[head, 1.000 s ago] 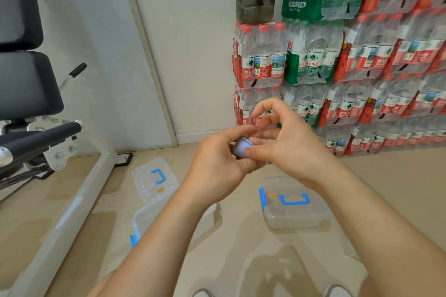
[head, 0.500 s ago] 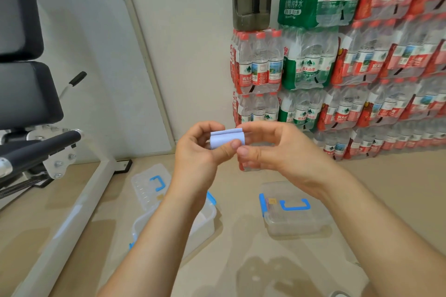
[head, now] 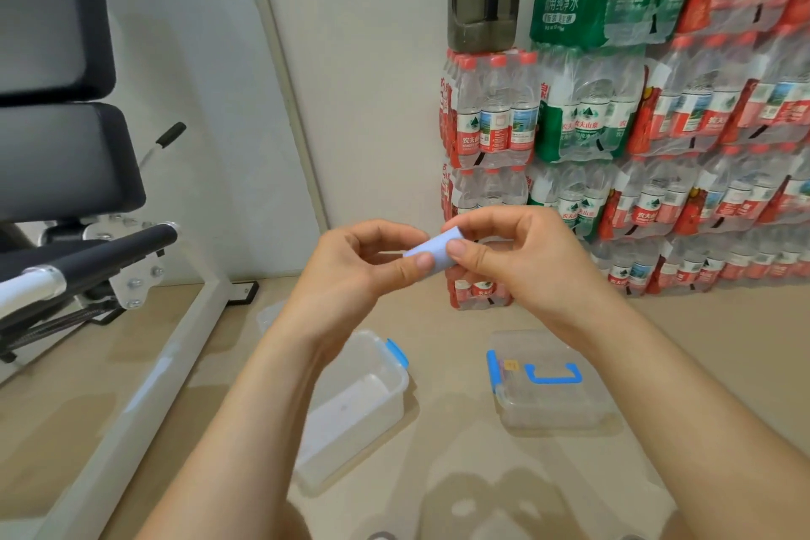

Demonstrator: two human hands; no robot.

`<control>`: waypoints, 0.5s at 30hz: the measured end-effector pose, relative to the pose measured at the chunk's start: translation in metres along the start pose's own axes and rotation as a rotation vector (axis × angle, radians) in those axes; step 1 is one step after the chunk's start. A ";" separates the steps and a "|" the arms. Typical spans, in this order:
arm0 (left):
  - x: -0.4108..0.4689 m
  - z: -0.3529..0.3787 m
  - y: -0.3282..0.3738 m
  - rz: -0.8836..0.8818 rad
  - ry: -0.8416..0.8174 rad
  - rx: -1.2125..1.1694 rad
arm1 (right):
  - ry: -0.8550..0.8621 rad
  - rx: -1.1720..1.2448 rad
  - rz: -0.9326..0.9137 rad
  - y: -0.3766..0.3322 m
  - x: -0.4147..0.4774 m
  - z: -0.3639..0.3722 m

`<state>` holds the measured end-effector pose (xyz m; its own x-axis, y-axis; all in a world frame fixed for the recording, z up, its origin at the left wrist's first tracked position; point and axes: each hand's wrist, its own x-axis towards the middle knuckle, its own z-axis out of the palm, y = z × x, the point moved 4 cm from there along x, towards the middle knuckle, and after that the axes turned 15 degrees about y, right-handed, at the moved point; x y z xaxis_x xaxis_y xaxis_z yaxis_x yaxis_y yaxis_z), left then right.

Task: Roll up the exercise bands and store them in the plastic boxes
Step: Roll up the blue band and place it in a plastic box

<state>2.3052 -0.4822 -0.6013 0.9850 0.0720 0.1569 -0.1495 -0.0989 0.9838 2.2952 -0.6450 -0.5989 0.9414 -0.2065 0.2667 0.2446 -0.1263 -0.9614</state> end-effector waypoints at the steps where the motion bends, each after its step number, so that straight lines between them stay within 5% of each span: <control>1: 0.000 -0.006 0.003 0.018 -0.005 0.060 | 0.000 0.003 0.015 0.001 0.000 0.004; 9: 0.010 -0.050 0.007 0.499 0.094 0.635 | -0.166 0.382 0.494 0.026 -0.009 0.060; 15: 0.003 -0.073 -0.052 0.826 0.017 0.850 | -0.204 0.259 0.706 0.081 -0.011 0.110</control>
<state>2.3094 -0.4046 -0.6458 0.6145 -0.3106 0.7252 -0.6282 -0.7487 0.2117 2.3300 -0.5467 -0.6873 0.9123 0.0318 -0.4084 -0.4059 0.2042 -0.8908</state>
